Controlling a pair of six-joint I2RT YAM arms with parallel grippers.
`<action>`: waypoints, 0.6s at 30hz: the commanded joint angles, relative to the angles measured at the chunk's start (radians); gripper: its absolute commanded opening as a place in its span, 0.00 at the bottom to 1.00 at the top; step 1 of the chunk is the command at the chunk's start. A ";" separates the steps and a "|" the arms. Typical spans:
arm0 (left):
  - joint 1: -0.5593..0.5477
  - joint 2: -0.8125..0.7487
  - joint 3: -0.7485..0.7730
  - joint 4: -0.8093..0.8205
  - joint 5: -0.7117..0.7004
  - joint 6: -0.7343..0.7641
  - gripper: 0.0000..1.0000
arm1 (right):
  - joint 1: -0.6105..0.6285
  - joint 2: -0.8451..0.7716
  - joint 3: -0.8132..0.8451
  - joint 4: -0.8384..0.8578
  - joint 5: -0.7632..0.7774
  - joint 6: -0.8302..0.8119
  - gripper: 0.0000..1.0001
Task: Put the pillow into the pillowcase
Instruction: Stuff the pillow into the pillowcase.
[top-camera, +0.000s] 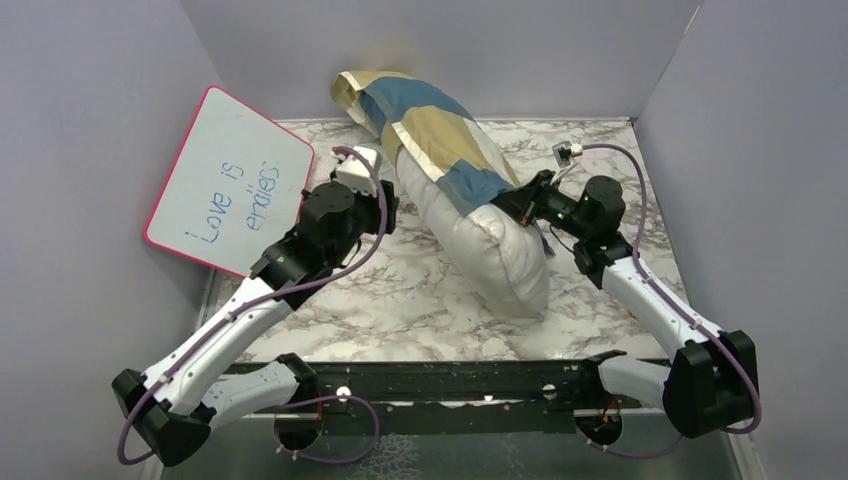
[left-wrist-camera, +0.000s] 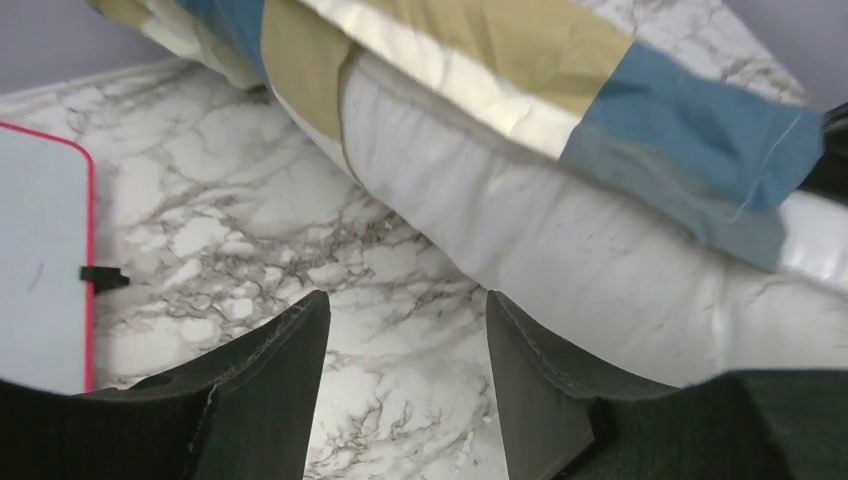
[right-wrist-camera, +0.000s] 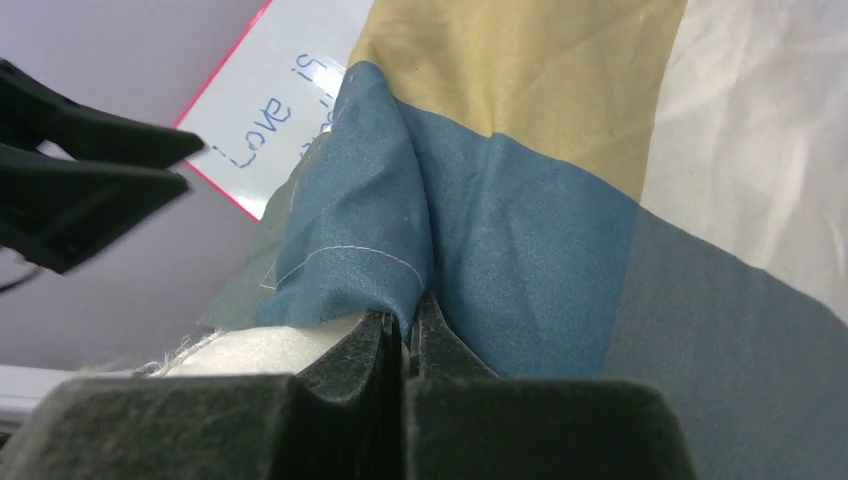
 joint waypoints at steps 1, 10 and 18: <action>0.004 0.086 -0.085 0.104 0.108 -0.043 0.63 | -0.077 -0.020 -0.067 0.095 -0.047 0.158 0.00; 0.074 0.275 -0.148 0.460 0.404 -0.190 0.87 | -0.143 0.011 -0.097 0.095 -0.068 0.166 0.00; 0.124 0.466 -0.219 0.799 0.511 -0.473 0.98 | -0.158 0.015 -0.112 0.081 -0.070 0.117 0.00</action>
